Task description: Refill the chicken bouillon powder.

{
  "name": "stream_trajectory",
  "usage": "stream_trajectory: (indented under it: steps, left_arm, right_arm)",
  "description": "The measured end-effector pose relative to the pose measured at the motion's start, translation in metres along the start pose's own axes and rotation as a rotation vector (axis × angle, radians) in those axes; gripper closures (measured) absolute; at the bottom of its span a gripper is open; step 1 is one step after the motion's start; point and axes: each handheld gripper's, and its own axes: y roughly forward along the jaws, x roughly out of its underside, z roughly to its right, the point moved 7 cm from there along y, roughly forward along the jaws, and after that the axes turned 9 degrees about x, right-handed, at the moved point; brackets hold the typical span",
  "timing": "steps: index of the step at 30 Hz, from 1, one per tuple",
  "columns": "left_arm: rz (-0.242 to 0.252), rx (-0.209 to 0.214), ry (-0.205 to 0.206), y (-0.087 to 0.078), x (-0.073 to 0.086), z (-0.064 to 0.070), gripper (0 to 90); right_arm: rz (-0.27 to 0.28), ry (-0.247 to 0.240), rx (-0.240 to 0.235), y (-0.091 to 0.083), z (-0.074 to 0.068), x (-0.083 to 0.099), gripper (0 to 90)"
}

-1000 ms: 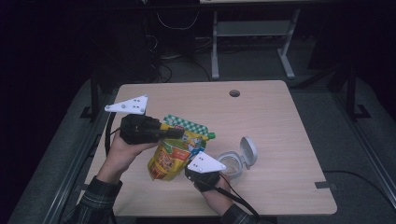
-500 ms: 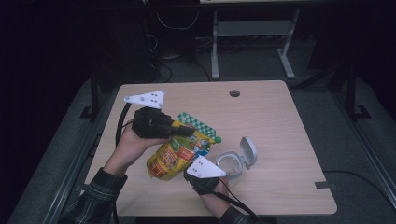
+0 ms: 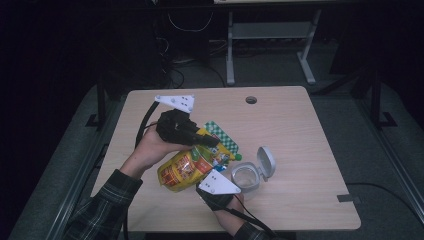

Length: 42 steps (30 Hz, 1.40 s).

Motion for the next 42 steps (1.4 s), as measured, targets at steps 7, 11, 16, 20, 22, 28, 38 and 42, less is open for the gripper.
stream_trajectory:
  steps: [7,11,16,20,22,28,38,42]
  left_arm:
    - [-0.033,0.005,-0.013,0.009,-0.006,-0.002,90.0]
    - [-0.062,0.006,-0.015,0.015,-0.007,-0.003,90.0]
    - [-0.090,0.005,-0.016,0.023,-0.010,-0.004,90.0]
    - [-0.108,0.008,-0.024,0.030,-0.012,-0.004,90.0]
    - [-0.113,0.009,-0.028,0.033,-0.013,-0.005,90.0]
    - [-0.125,0.003,-0.035,0.038,-0.014,-0.009,90.0]
    - [-0.148,0.009,-0.045,0.048,-0.015,-0.013,90.0]
    - [-0.151,0.010,-0.051,0.052,-0.015,-0.016,90.0]
  right_arm:
    - [0.032,0.014,0.003,-0.002,0.000,0.000,90.0]
    - [0.038,0.021,0.000,-0.003,0.001,0.000,90.0]
    - [0.046,0.031,-0.004,-0.003,0.001,0.000,90.0]
    - [0.059,0.050,-0.009,-0.004,0.003,0.000,90.0]
    - [0.065,0.051,-0.011,-0.005,0.003,0.000,90.0]
    - [0.072,0.068,-0.020,-0.005,0.005,-0.001,90.0]
    - [0.076,0.094,-0.025,-0.005,0.007,0.000,90.0]
    - [0.081,0.105,-0.029,-0.006,0.008,-0.001,90.0]
